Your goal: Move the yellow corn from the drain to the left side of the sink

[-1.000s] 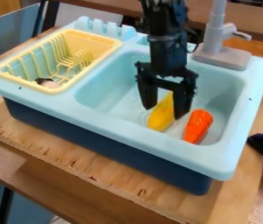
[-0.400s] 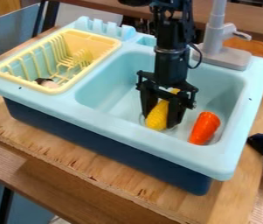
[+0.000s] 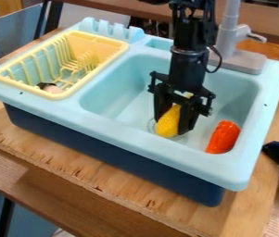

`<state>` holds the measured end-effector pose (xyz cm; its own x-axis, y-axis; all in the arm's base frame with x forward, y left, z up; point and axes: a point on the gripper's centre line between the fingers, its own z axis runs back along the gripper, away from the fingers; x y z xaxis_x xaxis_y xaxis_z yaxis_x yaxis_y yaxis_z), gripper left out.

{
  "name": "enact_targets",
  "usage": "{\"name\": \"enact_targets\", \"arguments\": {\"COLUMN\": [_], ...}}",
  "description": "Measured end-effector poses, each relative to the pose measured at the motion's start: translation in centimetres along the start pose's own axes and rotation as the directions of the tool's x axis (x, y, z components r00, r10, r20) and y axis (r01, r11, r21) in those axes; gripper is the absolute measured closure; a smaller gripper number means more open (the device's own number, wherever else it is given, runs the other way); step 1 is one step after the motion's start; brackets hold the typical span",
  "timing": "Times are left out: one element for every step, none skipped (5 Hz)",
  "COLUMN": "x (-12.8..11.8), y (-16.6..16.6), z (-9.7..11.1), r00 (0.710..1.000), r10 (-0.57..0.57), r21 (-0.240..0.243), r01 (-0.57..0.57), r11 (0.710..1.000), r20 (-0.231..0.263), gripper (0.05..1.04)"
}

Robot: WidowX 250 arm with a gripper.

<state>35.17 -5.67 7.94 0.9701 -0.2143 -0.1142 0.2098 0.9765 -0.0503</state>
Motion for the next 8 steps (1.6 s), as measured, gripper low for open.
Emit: {"name": "enact_targets", "arguments": {"x": [-0.5,-1.4,-2.4,-3.2,-3.7,-3.4,-3.1,-2.4], "y": [0.0,0.5,2.4,3.9,5.1,4.7,4.6,4.9], "z": [2.3,3.8,4.2,3.6,3.0,2.5,0.6,0.1], "r00": [0.999,0.997,0.992,0.988,0.982,0.984,0.987,0.99], "r10": [0.001,0.031,0.094,0.143,0.18,0.171,0.159,0.138], "r21": [0.043,0.06,0.065,0.059,0.038,-0.003,-0.019,-0.016], "r01": [-0.003,-0.035,-0.099,-0.147,-0.182,-0.171,-0.159,-0.138], "r11": [0.999,0.998,0.993,0.987,0.983,0.985,0.987,0.99], "r20": [0.041,0.076,0.08,0.06,0.049,0.045,-0.005,-0.018], "gripper": [0.476,0.476,0.476,0.476,0.476,0.476,0.476,0.476]}}
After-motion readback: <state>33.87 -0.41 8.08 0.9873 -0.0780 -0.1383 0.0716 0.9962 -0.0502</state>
